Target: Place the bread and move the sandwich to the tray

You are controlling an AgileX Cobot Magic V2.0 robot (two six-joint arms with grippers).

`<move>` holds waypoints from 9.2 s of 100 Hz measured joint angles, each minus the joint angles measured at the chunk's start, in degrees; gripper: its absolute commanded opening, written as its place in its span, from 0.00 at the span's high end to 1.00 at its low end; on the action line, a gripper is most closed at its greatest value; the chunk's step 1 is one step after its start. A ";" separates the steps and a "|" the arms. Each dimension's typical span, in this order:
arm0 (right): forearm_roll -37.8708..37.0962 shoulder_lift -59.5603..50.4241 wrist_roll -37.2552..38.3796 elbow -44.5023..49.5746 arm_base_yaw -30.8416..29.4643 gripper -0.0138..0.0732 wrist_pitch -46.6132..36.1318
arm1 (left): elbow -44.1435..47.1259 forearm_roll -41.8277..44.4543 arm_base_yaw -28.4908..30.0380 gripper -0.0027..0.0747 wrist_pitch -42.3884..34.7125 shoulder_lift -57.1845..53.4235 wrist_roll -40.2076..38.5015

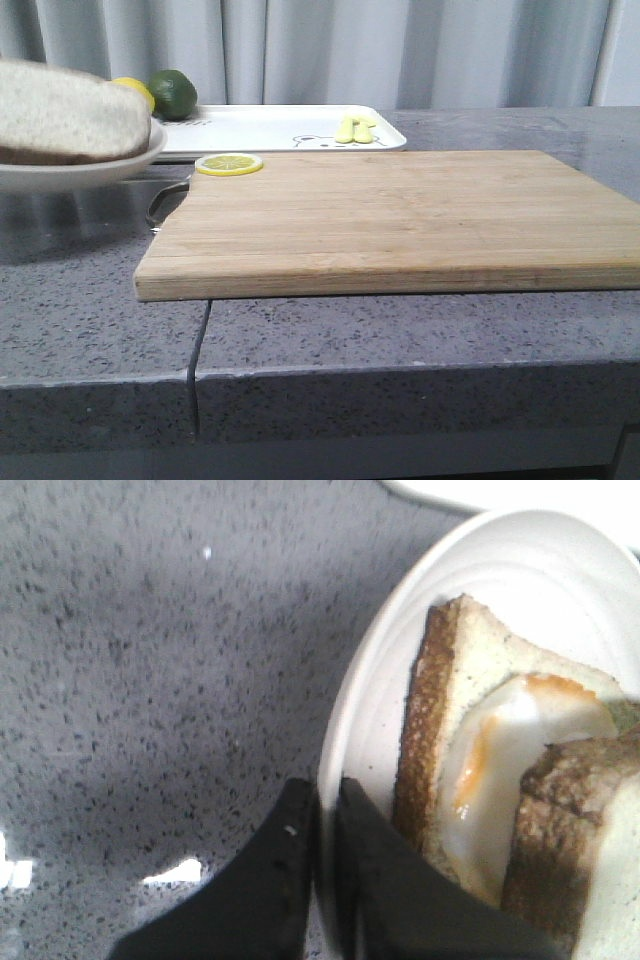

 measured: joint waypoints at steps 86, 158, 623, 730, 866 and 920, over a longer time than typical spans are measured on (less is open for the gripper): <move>-0.20 0.00 0.00 0.00 0.00 0.43 0.10 | -11.56 -22.97 0.33 0.99 2.33 8.31 6.15; -0.21 0.00 0.00 0.00 0.00 0.43 0.10 | -43.95 -21.44 -10.69 0.99 2.09 36.60 -4.69; -0.08 0.00 -0.04 0.00 0.00 0.43 -3.04 | 19.22 1.59 -11.91 0.60 -30.59 -43.91 7.80; 3.50 0.00 -0.04 0.00 0.00 0.92 -6.05 | 41.30 0.19 -11.91 0.99 -34.93 -69.96 8.33; 3.84 0.00 -0.04 0.00 0.00 0.92 -6.13 | 68.02 30.90 -11.91 0.99 -49.14 -83.13 -7.46; 3.89 0.00 -0.04 0.00 0.00 0.92 -6.17 | 68.02 31.73 -11.91 0.99 -49.01 -83.13 -7.79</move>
